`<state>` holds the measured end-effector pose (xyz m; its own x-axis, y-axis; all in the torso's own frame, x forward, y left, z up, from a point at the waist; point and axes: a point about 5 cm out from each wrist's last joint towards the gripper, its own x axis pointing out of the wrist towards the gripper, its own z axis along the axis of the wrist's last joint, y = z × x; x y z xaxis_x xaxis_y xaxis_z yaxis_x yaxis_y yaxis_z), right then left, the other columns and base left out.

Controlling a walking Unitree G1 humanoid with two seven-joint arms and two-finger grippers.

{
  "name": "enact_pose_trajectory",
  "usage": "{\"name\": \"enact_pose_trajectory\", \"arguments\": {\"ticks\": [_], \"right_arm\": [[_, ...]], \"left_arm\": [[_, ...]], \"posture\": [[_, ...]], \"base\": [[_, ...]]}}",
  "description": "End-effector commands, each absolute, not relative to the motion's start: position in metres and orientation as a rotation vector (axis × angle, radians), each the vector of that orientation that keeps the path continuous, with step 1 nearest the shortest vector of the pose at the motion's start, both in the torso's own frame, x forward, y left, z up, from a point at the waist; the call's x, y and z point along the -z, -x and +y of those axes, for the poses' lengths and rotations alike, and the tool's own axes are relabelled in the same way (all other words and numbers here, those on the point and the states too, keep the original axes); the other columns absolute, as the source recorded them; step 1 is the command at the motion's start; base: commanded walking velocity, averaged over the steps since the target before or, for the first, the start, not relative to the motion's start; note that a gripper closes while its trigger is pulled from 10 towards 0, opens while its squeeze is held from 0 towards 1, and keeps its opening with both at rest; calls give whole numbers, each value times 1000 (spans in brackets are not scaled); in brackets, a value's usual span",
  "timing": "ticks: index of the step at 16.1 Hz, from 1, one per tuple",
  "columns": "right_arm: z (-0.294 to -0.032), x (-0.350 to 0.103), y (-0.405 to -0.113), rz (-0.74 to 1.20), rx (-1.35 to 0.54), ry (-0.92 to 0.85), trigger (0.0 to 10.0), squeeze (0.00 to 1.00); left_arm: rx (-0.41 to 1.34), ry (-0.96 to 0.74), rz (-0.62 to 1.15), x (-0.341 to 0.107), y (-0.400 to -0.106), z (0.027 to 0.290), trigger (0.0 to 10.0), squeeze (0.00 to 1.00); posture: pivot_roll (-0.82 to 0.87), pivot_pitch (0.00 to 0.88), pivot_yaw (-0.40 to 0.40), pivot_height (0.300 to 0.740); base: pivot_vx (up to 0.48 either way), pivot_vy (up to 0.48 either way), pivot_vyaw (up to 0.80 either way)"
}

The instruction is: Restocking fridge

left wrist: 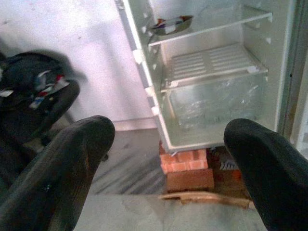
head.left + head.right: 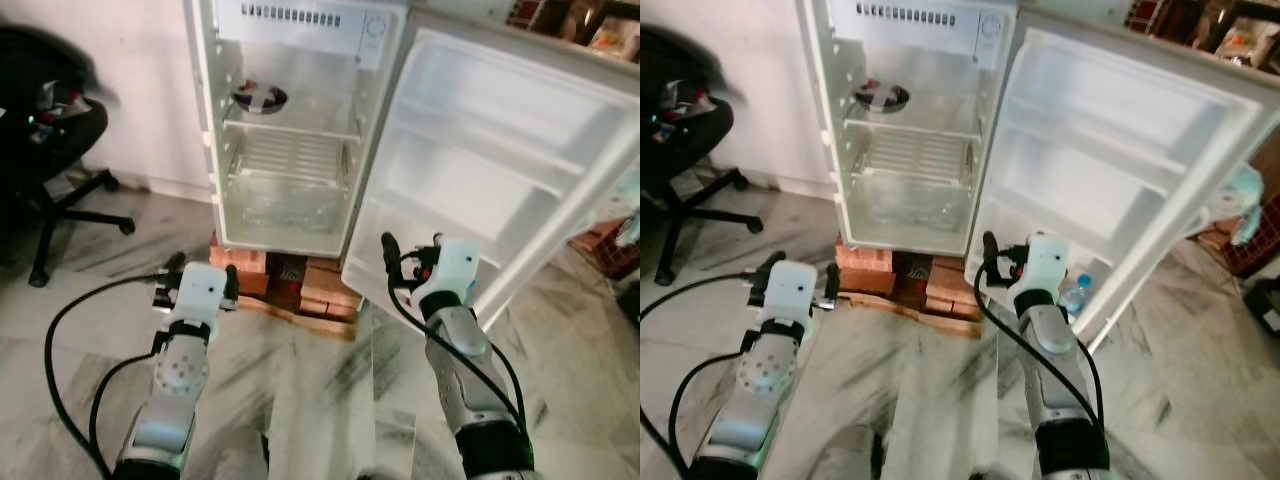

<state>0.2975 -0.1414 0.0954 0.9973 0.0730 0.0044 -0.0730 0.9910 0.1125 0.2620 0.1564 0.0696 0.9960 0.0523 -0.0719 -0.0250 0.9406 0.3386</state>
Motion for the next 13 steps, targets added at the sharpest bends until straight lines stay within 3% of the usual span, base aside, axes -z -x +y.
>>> {"name": "enact_pose_trajectory", "arguments": {"ticks": [1,4,7,9,13], "right_arm": [[-152,-99,-297,-22,-29,-98,10000,0],[-170,-92,-284,-24,46,-67,10000,0],[-184,-79,-269,14,127,-63,10000,0],[-179,-75,-268,30,121,-62,10000,0],[-167,-70,-269,49,74,-70,10000,0]], "left_arm": [[-17,-319,76,-72,-256,151,10000,0],[54,-252,67,-68,-243,156,10000,0],[109,-237,83,-67,-247,160,10000,0],[161,-219,78,-70,-253,153,10000,0],[235,-186,81,-66,-254,138,10000,0]], "posture": [[233,59,-68,740],[181,23,-42,740],[156,19,-19,740],[144,31,-23,740],[150,36,-54,740]], "base": [[0,0,0],[0,0,0],[0,0,0],[0,0,-400],[139,-329,-606]]}}
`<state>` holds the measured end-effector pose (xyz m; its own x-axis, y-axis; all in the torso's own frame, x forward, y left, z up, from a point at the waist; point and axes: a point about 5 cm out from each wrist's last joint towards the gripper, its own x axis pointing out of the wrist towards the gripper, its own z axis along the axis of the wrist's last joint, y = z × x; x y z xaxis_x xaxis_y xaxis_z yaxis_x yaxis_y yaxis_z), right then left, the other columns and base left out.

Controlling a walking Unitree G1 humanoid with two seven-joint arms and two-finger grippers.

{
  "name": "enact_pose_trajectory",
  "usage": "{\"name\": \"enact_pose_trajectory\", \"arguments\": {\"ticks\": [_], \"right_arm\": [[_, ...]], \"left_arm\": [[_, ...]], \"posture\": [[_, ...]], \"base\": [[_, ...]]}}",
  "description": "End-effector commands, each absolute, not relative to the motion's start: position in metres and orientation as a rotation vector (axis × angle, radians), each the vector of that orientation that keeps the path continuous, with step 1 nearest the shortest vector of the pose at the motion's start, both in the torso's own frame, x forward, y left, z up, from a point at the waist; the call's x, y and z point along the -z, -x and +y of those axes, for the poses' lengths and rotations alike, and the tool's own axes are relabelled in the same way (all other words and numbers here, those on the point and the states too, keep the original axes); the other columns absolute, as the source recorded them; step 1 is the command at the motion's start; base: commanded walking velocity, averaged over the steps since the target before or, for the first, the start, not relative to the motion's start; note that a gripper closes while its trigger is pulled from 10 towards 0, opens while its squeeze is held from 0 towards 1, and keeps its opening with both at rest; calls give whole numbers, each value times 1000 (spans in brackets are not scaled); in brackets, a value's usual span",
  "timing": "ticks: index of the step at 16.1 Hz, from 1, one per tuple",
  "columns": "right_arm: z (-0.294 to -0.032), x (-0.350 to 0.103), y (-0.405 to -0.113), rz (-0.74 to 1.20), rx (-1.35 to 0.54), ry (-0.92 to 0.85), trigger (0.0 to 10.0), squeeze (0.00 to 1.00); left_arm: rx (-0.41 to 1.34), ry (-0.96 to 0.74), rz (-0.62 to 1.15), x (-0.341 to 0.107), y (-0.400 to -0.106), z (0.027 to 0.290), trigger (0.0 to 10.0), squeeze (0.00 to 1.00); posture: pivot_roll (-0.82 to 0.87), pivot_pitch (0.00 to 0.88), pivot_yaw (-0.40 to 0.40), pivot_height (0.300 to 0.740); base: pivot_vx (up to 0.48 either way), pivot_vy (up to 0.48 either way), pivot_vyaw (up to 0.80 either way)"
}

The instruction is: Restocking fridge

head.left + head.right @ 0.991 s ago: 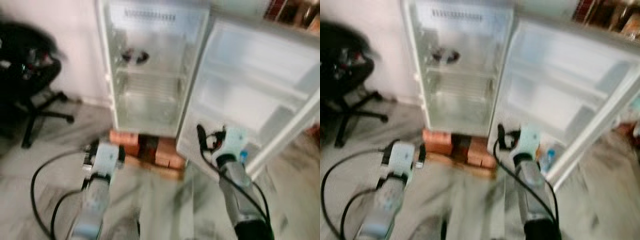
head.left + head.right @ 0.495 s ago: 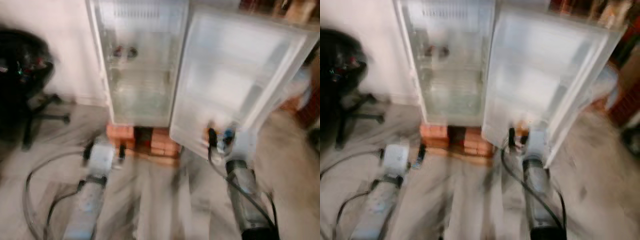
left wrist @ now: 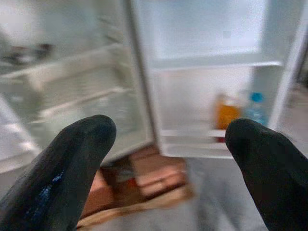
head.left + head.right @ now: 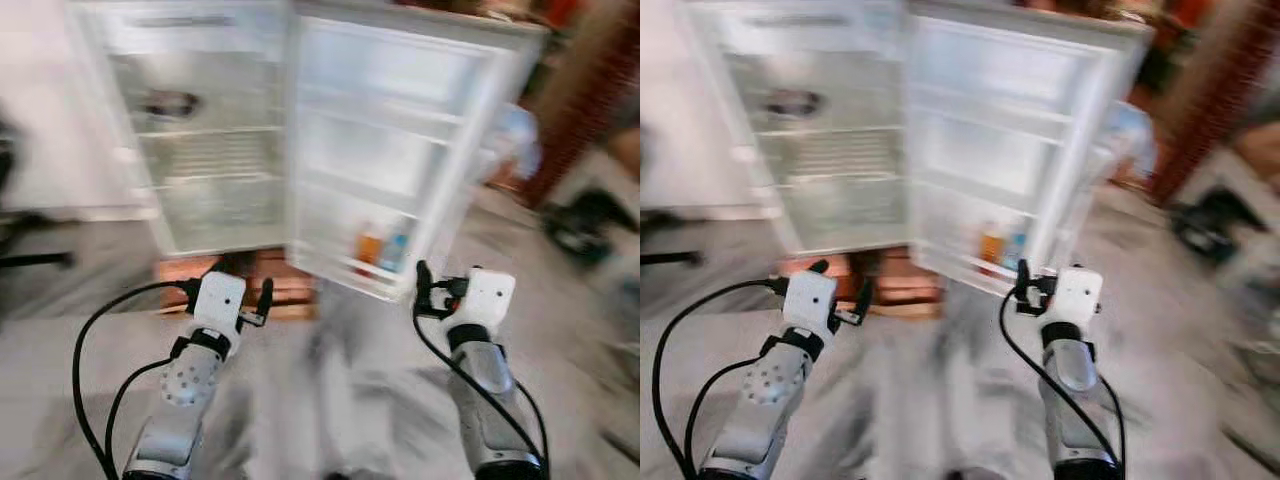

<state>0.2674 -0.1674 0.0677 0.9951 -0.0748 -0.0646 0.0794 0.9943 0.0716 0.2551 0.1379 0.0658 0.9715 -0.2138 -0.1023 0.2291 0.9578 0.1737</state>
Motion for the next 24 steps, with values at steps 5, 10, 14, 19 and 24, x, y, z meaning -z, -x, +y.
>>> {"name": "enact_pose_trajectory", "arguments": {"ticks": [5,10,14,19,24], "right_arm": [[-157,-78,-282,24,7,-54,10000,0],[-161,-86,-291,-10,-15,-27,10000,0],[-159,-86,-293,-8,-41,-34,10000,0],[-155,-95,-294,-68,-88,-12,10000,0],[-153,-94,-296,-73,-92,-17,10000,0]], "left_arm": [[219,-154,96,-59,-253,137,10000,0],[194,-155,99,-57,-258,140,10000,0],[175,-161,98,-58,-259,139,10000,0],[138,-165,107,-56,-259,142,10000,0],[121,-165,100,-57,-261,146,10000,0]], "posture": [[163,35,-85,740],[162,46,-88,740],[161,51,-90,740],[158,53,-90,740],[168,50,-89,740]], "base": [[285,-362,0],[288,-380,0],[309,-363,0],[347,-122,406],[346,0,556]]}}
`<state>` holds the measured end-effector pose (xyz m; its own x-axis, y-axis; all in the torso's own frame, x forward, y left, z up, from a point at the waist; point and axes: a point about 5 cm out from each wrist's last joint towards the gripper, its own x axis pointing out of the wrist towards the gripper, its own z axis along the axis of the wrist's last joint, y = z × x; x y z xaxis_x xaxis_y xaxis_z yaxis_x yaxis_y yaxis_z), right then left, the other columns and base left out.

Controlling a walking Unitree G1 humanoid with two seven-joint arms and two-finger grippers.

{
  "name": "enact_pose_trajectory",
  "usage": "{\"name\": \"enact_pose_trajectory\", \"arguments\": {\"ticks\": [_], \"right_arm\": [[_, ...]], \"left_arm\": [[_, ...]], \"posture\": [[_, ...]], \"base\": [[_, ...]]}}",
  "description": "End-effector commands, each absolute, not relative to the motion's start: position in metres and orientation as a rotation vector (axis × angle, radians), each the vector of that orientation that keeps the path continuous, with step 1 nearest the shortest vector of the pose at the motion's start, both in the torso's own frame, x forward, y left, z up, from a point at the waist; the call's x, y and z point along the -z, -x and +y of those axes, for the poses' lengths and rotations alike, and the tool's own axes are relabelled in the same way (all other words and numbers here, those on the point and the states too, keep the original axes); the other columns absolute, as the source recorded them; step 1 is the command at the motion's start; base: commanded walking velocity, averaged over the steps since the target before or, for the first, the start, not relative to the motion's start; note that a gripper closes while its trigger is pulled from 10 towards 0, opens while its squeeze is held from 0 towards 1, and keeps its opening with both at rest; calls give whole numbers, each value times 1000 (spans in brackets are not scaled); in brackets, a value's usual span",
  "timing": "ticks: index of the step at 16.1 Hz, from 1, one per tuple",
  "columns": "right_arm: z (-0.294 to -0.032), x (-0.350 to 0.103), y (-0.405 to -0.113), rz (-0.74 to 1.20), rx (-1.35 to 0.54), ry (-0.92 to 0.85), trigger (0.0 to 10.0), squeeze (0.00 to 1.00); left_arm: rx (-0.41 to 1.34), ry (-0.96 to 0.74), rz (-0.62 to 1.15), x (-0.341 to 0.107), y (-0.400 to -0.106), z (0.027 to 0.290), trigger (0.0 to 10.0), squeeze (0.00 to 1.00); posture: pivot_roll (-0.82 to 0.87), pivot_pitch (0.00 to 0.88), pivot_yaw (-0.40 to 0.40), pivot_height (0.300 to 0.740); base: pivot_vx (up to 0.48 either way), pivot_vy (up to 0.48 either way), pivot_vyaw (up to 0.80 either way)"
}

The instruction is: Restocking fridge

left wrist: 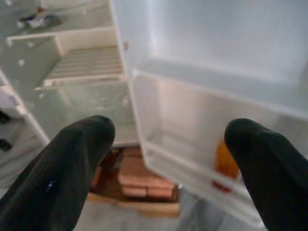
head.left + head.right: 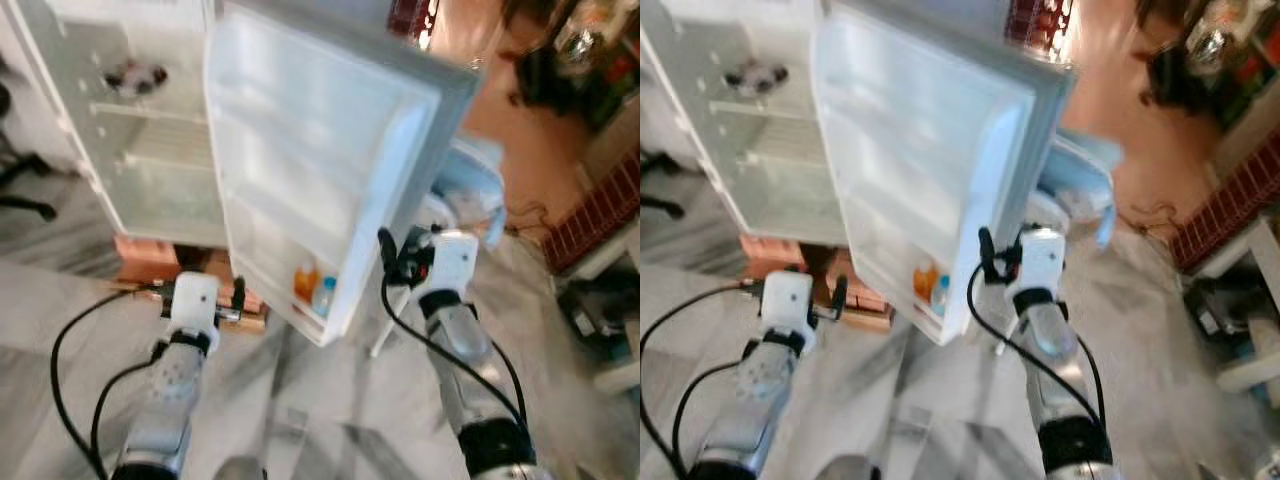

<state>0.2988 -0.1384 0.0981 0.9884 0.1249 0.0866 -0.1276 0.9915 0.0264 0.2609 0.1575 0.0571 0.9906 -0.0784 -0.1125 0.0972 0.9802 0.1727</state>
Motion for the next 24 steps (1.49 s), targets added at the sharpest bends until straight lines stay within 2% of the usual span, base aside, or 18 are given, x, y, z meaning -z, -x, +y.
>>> {"name": "enact_pose_trajectory", "arguments": {"ticks": [1,4,7,8,10,12,14,18,22,23,24], "right_arm": [[-153,-93,-296,-63,-71,-22,10000,0],[-158,-91,-295,-60,-47,-12,10000,0],[-158,-85,-290,-39,-40,-22,10000,0],[-156,-84,-290,-35,-54,-35,10000,0],[-153,-85,-294,-30,-80,-28,10000,0],[-153,-87,-303,-22,-86,-3,10000,0],[-150,-93,-322,3,-60,-35,10000,0],[-148,-108,-345,-4,-2,-44,10000,0],[-153,-106,-352,33,65,-52,10000,0],[-153,-106,-353,39,64,-73,10000,0],[-141,-112,-358,22,-19,-196,10000,0]], "left_arm": [[115,-166,90,-58,-260,145,10000,0],[118,-171,105,-55,-257,144,10000,0],[92,-188,139,-48,-246,154,10000,0],[47,-191,202,-37,-230,168,10000,0],[35,-167,254,-28,-217,175,10000,0],[80,-194,291,-23,-206,174,10000,0],[229,-334,301,-18,-197,158,10000,0],[216,-328,293,-22,-206,158,10000,0],[225,-339,258,-28,-217,147,10000,0],[228,-338,257,-28,-217,146,10000,0],[239,-333,257,-28,-219,146,10000,0]], "posture": [[167,50,-90,740],[169,50,-88,740],[169,47,-85,740],[175,50,-84,740],[187,54,-87,740],[206,57,-91,740],[221,60,-94,740],[234,67,-103,740],[229,68,-108,740],[224,67,-106,740],[224,66,-105,740]], "base": [[0,0,0],[0,0,0],[0,0,0],[0,0,0],[0,0,0],[0,0,0],[0,0,0],[0,0,541],[0,0,0],[0,0,0],[0,0,0]]}}
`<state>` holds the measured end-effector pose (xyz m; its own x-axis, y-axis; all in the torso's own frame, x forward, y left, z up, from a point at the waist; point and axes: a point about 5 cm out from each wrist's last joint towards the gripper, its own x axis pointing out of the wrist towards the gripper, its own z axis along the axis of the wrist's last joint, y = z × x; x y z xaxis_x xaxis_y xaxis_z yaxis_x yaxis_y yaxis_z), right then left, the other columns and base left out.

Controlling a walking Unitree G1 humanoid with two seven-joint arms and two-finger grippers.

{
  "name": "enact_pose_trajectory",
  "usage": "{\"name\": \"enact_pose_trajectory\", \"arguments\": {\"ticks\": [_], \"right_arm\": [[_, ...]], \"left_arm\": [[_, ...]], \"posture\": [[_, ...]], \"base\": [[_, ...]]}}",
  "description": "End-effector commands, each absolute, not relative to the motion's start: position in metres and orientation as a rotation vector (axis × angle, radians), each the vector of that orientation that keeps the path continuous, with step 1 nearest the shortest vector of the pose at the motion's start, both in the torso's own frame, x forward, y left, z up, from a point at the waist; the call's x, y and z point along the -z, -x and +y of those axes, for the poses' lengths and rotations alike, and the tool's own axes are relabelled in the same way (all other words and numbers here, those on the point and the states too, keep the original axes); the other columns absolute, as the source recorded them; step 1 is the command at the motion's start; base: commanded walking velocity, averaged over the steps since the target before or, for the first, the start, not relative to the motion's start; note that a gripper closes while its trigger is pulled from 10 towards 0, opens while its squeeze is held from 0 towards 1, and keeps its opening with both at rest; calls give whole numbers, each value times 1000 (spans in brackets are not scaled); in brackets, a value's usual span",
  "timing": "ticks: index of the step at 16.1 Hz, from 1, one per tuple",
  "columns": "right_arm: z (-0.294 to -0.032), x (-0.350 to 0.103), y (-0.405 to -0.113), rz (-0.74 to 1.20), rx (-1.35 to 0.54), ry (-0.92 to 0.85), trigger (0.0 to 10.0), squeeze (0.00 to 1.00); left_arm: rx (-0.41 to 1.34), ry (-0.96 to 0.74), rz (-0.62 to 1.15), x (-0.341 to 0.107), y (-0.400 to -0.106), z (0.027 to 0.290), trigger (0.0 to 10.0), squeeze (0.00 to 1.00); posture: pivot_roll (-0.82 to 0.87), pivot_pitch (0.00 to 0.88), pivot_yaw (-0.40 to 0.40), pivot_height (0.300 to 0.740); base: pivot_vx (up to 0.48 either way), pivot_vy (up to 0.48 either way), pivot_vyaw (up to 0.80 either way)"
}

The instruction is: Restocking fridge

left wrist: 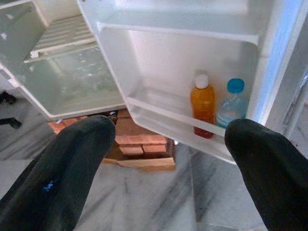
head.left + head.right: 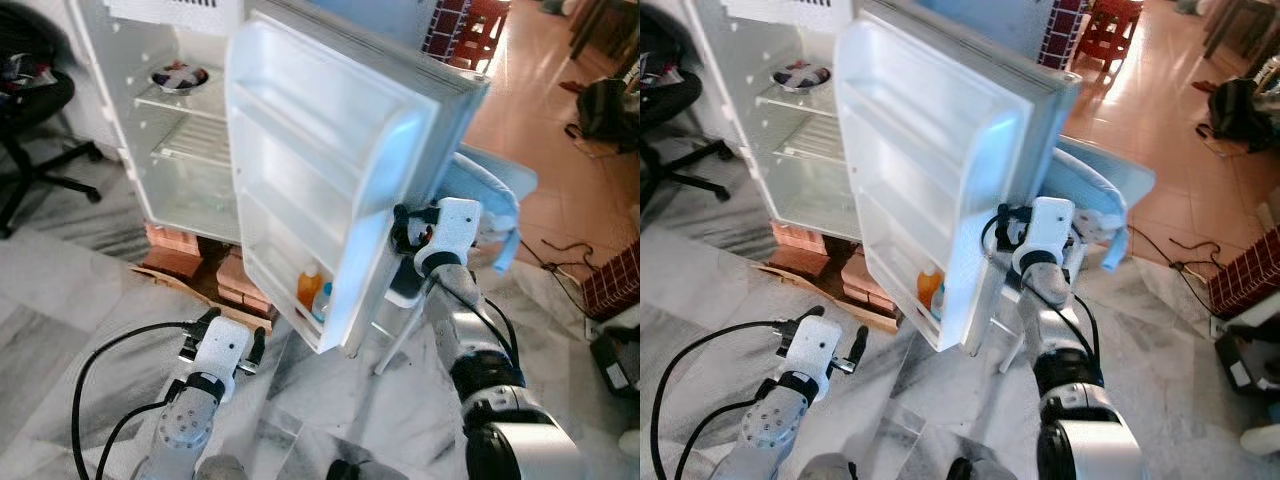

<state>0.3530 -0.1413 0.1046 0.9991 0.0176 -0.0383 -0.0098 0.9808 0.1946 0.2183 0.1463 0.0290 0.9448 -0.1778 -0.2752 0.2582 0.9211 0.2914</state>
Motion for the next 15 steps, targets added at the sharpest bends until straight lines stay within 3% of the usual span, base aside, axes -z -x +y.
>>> {"name": "enact_pose_trajectory", "arguments": {"ticks": [1,3,4,6,7,10,12,15], "right_arm": [[-120,-127,-359,-32,-189,-396,10000,0],[-104,-139,-357,-70,-332,-532,10000,0],[-84,-162,-344,-147,-569,-637,10000,0],[-68,-195,-305,-225,-955,-778,10000,0],[-68,-191,-284,-192,-1094,-692,10000,0],[-93,-128,-270,16,-1051,-468,10000,0],[-115,-83,-221,299,-1225,-371,10000,0],[-122,-61,-209,407,-1213,-248,10000,0]], "left_arm": [[245,-332,259,-27,-219,145,10000,0],[249,-332,259,-27,-220,145,10000,0],[249,-331,258,-28,-222,145,10000,0],[251,-335,261,-28,-222,145,10000,0],[245,-334,268,-27,-221,146,10000,0],[255,-335,270,-26,-220,145,10000,0],[285,-338,270,-27,-223,143,10000,0],[274,-333,267,-28,-228,143,10000,0]], "posture": [[224,66,-105,740],[222,63,-102,740],[224,62,-102,740],[225,61,-102,740],[223,59,-102,740],[222,62,-101,740],[224,58,-103,740],[220,56,-101,740]], "base": [[0,0,0],[0,0,0],[0,0,0],[0,0,0],[0,0,0],[0,0,0],[0,0,0],[0,0,0]]}}
